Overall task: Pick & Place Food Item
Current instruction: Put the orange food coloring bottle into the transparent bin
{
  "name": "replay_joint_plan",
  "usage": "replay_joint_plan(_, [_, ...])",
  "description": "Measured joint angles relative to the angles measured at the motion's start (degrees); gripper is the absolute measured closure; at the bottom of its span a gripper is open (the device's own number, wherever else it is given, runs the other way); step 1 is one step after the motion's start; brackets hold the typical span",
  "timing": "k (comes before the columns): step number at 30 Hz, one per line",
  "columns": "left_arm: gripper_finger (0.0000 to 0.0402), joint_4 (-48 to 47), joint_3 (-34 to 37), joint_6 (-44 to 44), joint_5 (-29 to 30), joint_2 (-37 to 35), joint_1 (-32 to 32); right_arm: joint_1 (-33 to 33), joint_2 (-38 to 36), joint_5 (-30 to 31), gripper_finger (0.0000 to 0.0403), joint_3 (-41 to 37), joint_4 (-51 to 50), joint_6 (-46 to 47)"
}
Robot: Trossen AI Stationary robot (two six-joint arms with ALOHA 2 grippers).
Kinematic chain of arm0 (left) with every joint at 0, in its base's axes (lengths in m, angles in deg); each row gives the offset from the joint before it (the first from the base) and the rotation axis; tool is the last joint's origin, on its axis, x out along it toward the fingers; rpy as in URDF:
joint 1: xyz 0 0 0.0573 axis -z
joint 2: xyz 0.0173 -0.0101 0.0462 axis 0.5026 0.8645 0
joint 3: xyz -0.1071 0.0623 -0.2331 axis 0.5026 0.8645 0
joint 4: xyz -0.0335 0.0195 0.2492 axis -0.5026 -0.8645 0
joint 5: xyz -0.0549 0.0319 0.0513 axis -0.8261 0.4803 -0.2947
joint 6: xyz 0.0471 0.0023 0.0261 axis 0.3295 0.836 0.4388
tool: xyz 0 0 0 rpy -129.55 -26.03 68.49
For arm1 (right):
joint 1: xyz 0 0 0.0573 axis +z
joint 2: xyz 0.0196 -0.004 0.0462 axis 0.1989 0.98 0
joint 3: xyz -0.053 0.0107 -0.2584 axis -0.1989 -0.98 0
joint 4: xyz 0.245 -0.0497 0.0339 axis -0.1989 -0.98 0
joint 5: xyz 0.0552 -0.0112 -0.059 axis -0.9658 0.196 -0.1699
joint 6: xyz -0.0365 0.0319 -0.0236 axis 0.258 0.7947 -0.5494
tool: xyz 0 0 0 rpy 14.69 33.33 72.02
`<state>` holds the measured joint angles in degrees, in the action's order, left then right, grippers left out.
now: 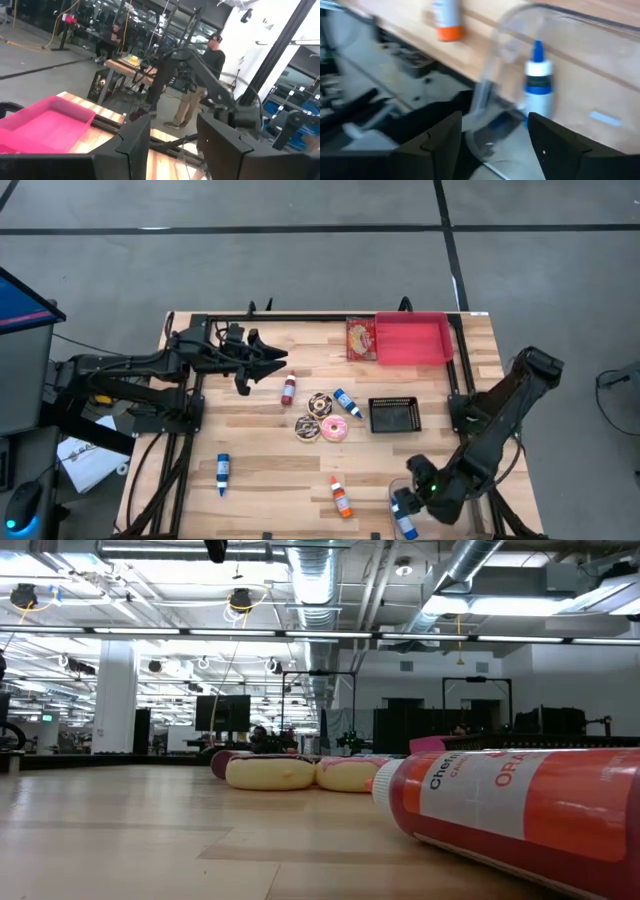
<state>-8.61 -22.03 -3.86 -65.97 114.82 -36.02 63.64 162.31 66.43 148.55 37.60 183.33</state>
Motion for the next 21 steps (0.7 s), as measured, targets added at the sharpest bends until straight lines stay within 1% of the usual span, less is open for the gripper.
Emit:
replay_joint_plan(3, [0.0243, -2.62, 0.0, 0.85, 0.02, -1.98, 0.0, -1.48, -2.38, 2.86, 0.0187, 0.0, 3.18, -1.13])
replay_joint_plan(6, [0.0243, -5.14, 0.0, 1.58, 0.28, -4.09, 0.0, -5.66, -2.85, 2.01, 0.0189, 0.0, 9.19, -6.81])
replay_joint_plan(9, [0.0243, -7.02, 0.0, 1.64, 0.3, -5.86, 0.0, -12.2, -2.4, -1.76, 0.0189, 0.02, 16.35, -15.11])
replay_joint_plan(11, [0.0243, -7.8, 0.0, 1.74, 0.31, -6.67, 0.21, -16.72, -2.28, -5.48, 0.0189, 0.02, 18.61, -20.71])
replay_joint_plan(14, [0.0243, -8.52, 0.0, 1.83, 0.3, -7.45, 0.88, -23.61, -2.29, -10.0, 0.0193, 0.06, 18.36, -26.83])
replay_joint_plan(17, [0.0243, -8.38, 0.0, 2.37, 0.3, -7.5, 1.48, -29.86, -1.8, -13.09, 0.0201, 0.0, 17.97, -31.0])
replay_joint_plan(19, [0.0243, -8.61, 0.0, 2.38, 0.3, -7.46, 1.75, -33.6, 0.64, -15.63, 0.0209, 1.12, 19.69, -33.94])
replay_joint_plan(21, [0.0243, -8.66, 0.0, 2.39, 0.29, -7.36, 2.06, -35.81, 4.06, -17.85, 0.0216, 3.78, 18.76, -37.84])
